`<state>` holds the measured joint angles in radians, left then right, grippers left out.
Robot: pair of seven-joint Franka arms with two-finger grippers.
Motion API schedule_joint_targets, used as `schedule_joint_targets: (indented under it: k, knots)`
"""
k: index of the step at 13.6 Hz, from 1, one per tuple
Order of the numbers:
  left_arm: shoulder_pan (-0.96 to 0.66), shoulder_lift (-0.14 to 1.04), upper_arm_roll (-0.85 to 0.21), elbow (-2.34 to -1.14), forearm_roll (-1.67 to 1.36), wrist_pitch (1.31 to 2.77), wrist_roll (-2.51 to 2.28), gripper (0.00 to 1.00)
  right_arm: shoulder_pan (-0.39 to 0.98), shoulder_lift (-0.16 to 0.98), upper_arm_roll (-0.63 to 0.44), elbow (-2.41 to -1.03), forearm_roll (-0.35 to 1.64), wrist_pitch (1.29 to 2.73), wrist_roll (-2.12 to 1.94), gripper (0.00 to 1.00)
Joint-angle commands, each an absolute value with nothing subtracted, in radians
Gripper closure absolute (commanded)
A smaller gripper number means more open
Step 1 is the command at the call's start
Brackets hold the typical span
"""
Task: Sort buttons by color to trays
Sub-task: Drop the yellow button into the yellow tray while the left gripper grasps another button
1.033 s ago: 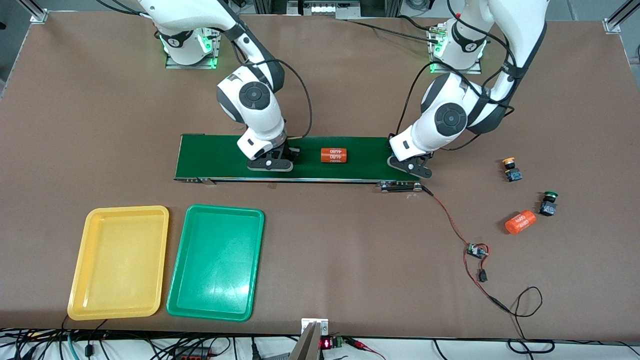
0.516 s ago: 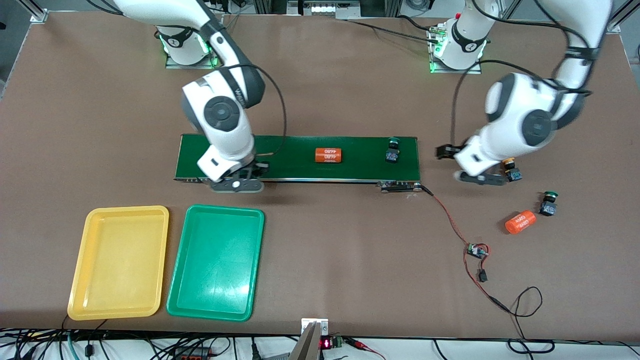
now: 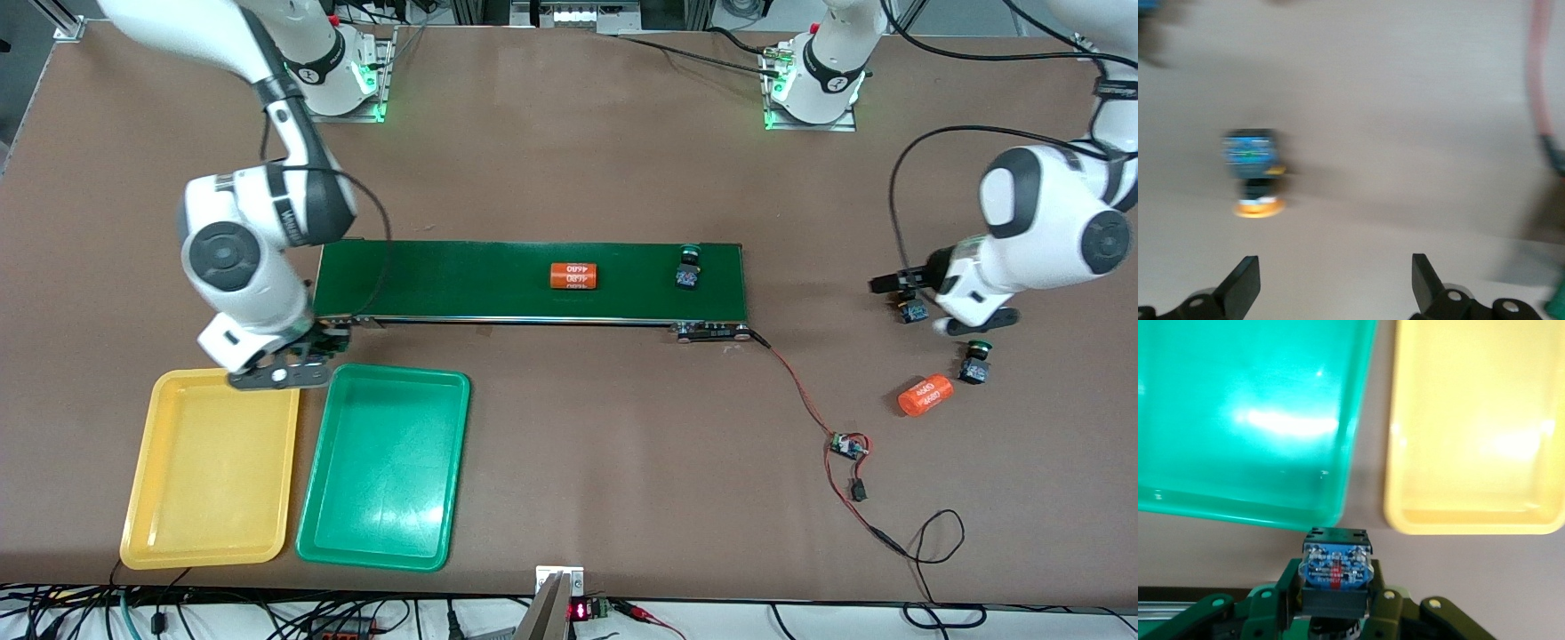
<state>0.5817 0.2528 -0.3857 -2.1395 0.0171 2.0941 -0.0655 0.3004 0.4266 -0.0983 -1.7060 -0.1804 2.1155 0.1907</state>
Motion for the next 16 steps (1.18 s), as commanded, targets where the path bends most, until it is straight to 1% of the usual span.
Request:
schedule_joint_targets:
  k: [1, 4, 7, 10, 11, 12, 13, 14, 15, 16]
  knots:
    - [0.656, 0.317, -0.400, -2.138, 0.086, 2.140, -0.048, 0.00, 0.241, 0.431, -0.115, -1.723, -0.218, 2.172, 0.111, 0.98]
    - [0.686, 0.396, -0.400, -2.141, 0.117, 2.219, -0.048, 0.00, 0.200, 0.472, -0.124, -1.729, -0.305, 2.226, 0.110, 0.98]
    - [0.686, 0.452, -0.399, -2.141, 0.121, 2.249, -0.048, 0.00, 0.117, 0.532, -0.135, -1.750, -0.321, 2.376, 0.088, 0.96]
    - [0.686, 0.489, -0.399, -2.132, 0.228, 2.316, -0.061, 0.00, 0.074, 0.612, -0.156, -1.749, -0.357, 2.529, 0.052, 0.97]
    - [0.686, 0.491, -0.399, -2.128, 0.253, 2.321, -0.063, 0.04, 0.061, 0.638, -0.156, -1.746, -0.370, 2.567, 0.052, 0.97]
    - [0.684, 0.491, -0.399, -2.126, 0.270, 2.322, -0.063, 0.11, 0.048, 0.662, -0.158, -1.740, -0.385, 2.613, 0.051, 0.97]
    - [0.684, 0.491, -0.399, -2.128, 0.273, 2.322, -0.064, 0.24, 0.028, 0.688, -0.158, -1.736, -0.411, 2.672, 0.048, 0.97]
    - [0.684, 0.495, -0.400, -2.128, 0.273, 2.322, -0.066, 0.43, 0.015, 0.719, -0.158, -1.730, -0.422, 2.728, 0.046, 0.97]
    - [0.684, 0.495, -0.400, -2.128, 0.275, 2.321, -0.066, 0.66, 0.011, 0.741, -0.158, -1.720, -0.422, 2.762, 0.045, 0.98]
    - [0.683, 0.495, -0.400, -2.131, 0.275, 2.319, -0.066, 0.83, 0.006, 0.752, -0.158, -1.710, -0.420, 2.769, 0.044, 0.98]
